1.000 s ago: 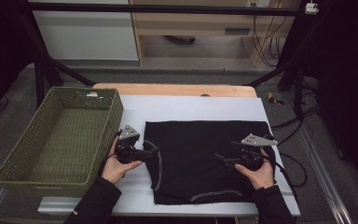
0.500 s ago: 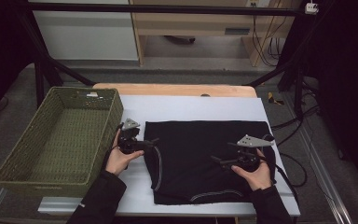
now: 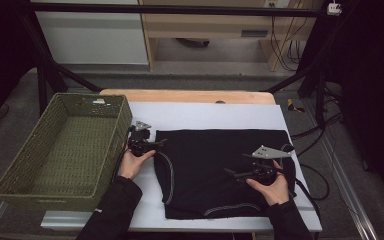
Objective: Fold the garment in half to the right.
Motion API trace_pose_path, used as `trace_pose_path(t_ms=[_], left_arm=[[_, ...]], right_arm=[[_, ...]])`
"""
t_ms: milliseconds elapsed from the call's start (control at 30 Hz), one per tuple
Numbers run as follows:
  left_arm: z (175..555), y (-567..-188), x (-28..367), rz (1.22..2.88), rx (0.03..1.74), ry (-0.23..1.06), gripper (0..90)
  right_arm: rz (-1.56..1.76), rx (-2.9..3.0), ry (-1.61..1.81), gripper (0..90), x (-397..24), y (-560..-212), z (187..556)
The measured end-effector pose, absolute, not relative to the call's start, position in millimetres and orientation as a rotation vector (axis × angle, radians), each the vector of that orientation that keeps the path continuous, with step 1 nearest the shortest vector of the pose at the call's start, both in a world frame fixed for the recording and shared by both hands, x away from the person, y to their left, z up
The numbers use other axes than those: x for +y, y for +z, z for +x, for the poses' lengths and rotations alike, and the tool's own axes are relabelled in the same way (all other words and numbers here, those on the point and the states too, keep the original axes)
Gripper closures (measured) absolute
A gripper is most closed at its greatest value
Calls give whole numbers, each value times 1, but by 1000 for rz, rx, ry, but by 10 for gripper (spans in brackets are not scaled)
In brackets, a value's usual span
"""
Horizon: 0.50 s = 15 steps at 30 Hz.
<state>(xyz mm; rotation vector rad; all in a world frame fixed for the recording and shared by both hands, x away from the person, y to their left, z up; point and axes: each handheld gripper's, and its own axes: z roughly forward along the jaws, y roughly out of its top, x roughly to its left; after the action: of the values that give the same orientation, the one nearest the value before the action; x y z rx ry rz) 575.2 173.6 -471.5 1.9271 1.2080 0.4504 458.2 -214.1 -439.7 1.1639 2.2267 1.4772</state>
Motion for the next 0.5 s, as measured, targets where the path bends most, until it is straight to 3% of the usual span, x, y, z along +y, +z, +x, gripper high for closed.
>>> trace_pose_path(t_ms=[500], left_arm=[[589, -482, 163, 1971, 1222, 465, 581]], right_arm=[[1139, 2266, 1412, 10, -194, -436, 453]])
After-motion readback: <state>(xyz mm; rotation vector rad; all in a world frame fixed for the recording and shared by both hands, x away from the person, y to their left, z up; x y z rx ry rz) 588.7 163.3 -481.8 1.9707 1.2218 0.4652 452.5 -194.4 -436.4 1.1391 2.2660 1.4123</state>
